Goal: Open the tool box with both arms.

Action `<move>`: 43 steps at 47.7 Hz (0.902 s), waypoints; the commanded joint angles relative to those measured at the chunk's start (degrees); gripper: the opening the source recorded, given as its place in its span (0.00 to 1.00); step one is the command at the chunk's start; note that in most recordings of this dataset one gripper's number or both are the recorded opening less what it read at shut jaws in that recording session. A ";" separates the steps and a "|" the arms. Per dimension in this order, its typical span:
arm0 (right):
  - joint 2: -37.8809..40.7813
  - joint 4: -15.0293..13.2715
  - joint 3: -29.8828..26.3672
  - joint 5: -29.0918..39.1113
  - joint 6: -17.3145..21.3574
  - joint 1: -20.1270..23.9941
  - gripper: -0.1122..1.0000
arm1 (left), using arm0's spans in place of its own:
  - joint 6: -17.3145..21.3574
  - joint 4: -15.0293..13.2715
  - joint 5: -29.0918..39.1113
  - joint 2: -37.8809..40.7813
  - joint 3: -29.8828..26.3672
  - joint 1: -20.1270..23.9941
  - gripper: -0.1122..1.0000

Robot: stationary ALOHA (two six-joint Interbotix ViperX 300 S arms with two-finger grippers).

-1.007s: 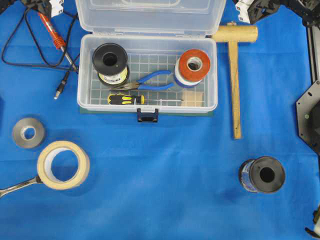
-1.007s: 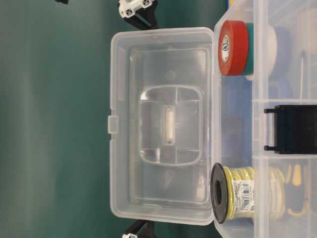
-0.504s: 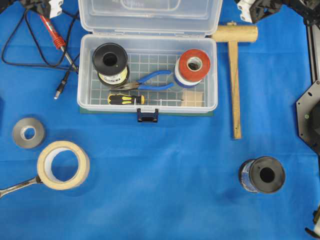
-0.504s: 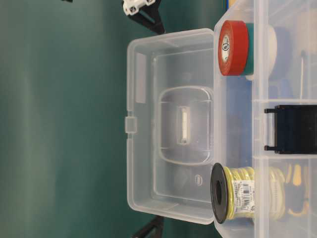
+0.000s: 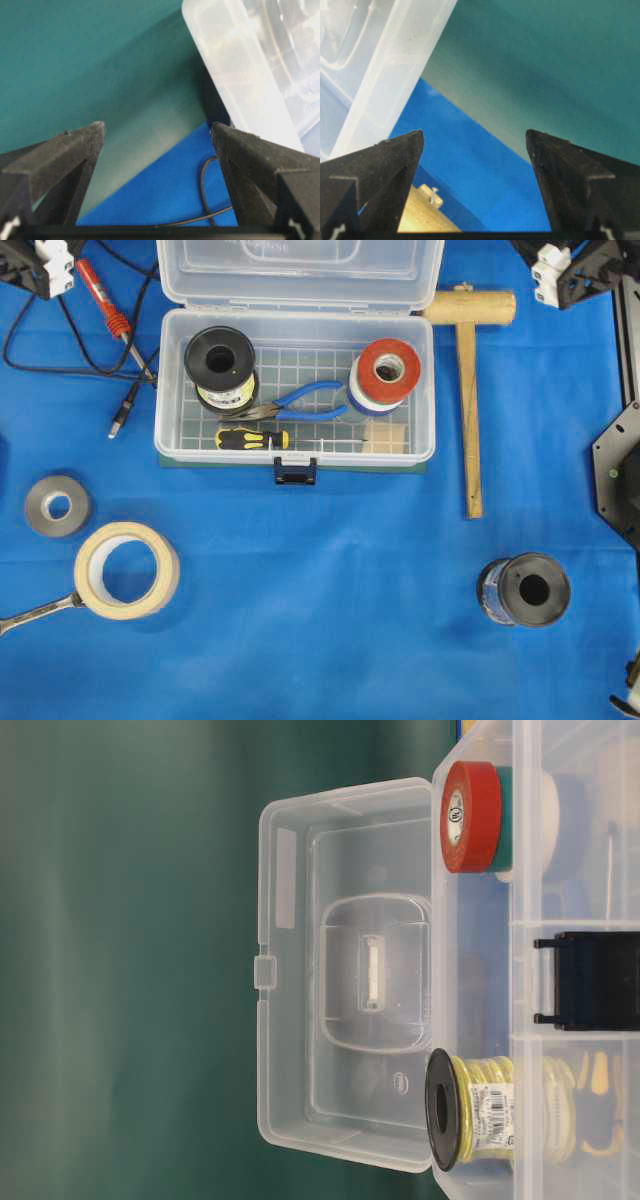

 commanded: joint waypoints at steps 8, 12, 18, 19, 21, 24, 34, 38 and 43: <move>-0.44 0.26 -0.44 0.09 0.70 0.62 0.85 | -0.79 0.09 0.09 -0.88 -0.26 -2.02 0.87; -0.70 0.44 -0.44 0.44 0.79 3.08 0.85 | -0.79 0.09 1.41 -1.14 -0.18 -4.92 0.87; -1.14 0.44 -0.09 1.76 0.79 9.84 0.85 | -0.79 0.09 3.78 -2.46 0.62 -11.07 0.87; -1.14 0.53 0.00 1.93 0.79 11.16 0.85 | -0.79 0.09 4.04 -2.90 0.79 -12.13 0.87; -1.41 0.44 0.09 2.46 0.79 13.71 0.85 | -0.88 0.09 4.31 -3.69 1.23 -14.15 0.87; -1.58 0.53 0.26 2.81 0.79 17.75 0.85 | -0.88 0.09 4.92 -4.92 1.85 -17.31 0.87; -1.93 0.53 0.62 2.90 0.79 30.50 0.85 | -0.97 0.00 6.77 -9.32 3.60 -28.04 0.87; -1.85 0.53 0.53 3.08 0.79 34.89 0.85 | -0.97 -0.09 8.00 -10.46 4.13 -31.99 0.86; -1.85 0.53 0.53 3.87 0.79 40.25 0.85 | -0.97 0.00 10.99 -11.60 4.48 -37.35 0.86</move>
